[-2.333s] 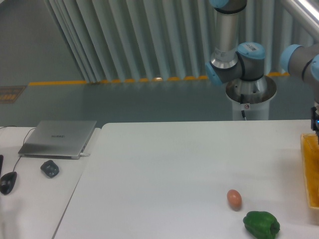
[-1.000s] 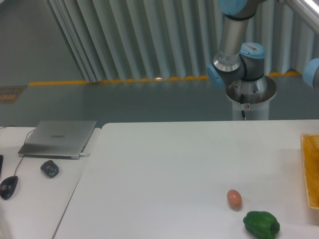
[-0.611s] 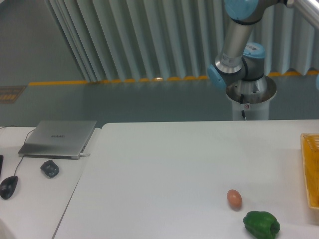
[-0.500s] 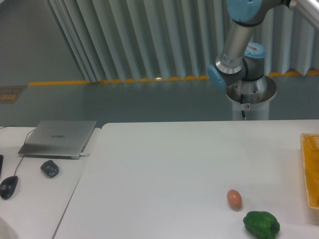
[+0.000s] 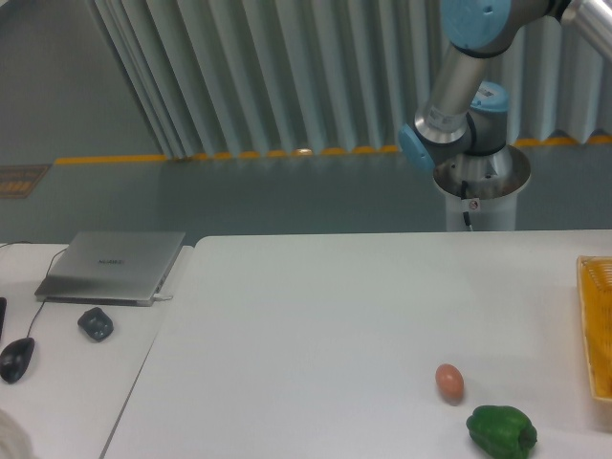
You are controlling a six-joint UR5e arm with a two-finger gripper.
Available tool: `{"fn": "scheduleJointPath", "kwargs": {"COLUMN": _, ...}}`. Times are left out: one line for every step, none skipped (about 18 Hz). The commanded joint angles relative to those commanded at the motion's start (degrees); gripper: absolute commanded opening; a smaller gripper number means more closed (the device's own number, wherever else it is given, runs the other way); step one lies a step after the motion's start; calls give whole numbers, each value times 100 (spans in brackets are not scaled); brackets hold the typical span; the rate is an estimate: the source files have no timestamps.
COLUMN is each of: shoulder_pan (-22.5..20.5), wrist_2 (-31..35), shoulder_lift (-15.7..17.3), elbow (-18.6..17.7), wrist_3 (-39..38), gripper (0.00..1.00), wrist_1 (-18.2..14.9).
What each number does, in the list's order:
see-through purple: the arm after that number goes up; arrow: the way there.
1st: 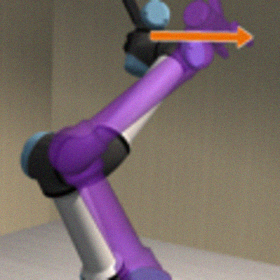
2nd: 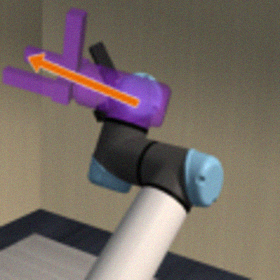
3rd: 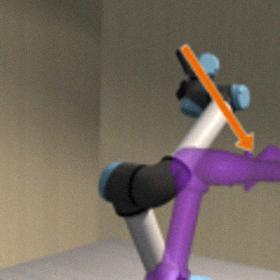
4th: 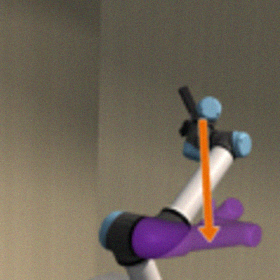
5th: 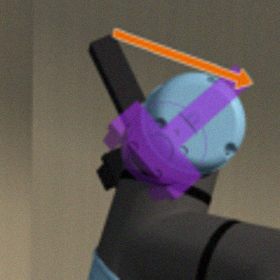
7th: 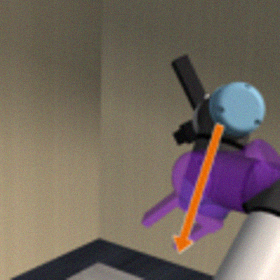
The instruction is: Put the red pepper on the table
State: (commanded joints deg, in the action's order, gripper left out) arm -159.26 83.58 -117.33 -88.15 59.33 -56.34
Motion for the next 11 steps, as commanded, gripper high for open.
{"fn": "scheduleJointPath", "kwargs": {"shoulder_pan": 0, "wrist_2": 0, "shoulder_lift": 0, "elbow": 0, "wrist_3": 0, "gripper": 100, "wrist_1": 0}}
{"fn": "scheduleJointPath", "kwargs": {"shoulder_pan": 0, "wrist_2": 0, "shoulder_lift": 0, "elbow": 0, "wrist_3": 0, "gripper": 100, "wrist_1": 0}}
{"fn": "scheduleJointPath", "kwargs": {"shoulder_pan": 0, "wrist_2": 0, "shoulder_lift": 9, "elbow": 0, "wrist_3": -17, "gripper": 100, "wrist_1": 0}}
{"fn": "scheduleJointPath", "kwargs": {"shoulder_pan": 0, "wrist_2": 0, "shoulder_lift": 9, "elbow": -9, "wrist_3": -9, "gripper": 100, "wrist_1": 0}}
{"fn": "scheduleJointPath", "kwargs": {"shoulder_pan": 0, "wrist_2": 0, "shoulder_lift": 9, "elbow": -17, "wrist_3": 0, "gripper": 100, "wrist_1": -9}}
{"fn": "scheduleJointPath", "kwargs": {"shoulder_pan": 0, "wrist_2": 0, "shoulder_lift": 9, "elbow": -26, "wrist_3": 26, "gripper": 100, "wrist_1": -9}}
{"fn": "scheduleJointPath", "kwargs": {"shoulder_pan": 0, "wrist_2": 0, "shoulder_lift": 0, "elbow": -26, "wrist_3": 44, "gripper": 100, "wrist_1": 0}}
{"fn": "scheduleJointPath", "kwargs": {"shoulder_pan": 0, "wrist_2": 0, "shoulder_lift": 9, "elbow": -26, "wrist_3": 53, "gripper": 100, "wrist_1": -9}}
{"fn": "scheduleJointPath", "kwargs": {"shoulder_pan": 0, "wrist_2": 0, "shoulder_lift": 9, "elbow": -26, "wrist_3": 53, "gripper": 100, "wrist_1": -9}}
{"fn": "scheduleJointPath", "kwargs": {"shoulder_pan": 0, "wrist_2": 9, "shoulder_lift": 0, "elbow": -35, "wrist_3": 53, "gripper": 100, "wrist_1": -9}}
{"fn": "scheduleJointPath", "kwargs": {"shoulder_pan": 0, "wrist_2": 9, "shoulder_lift": 9, "elbow": -44, "wrist_3": 62, "gripper": 100, "wrist_1": -9}}
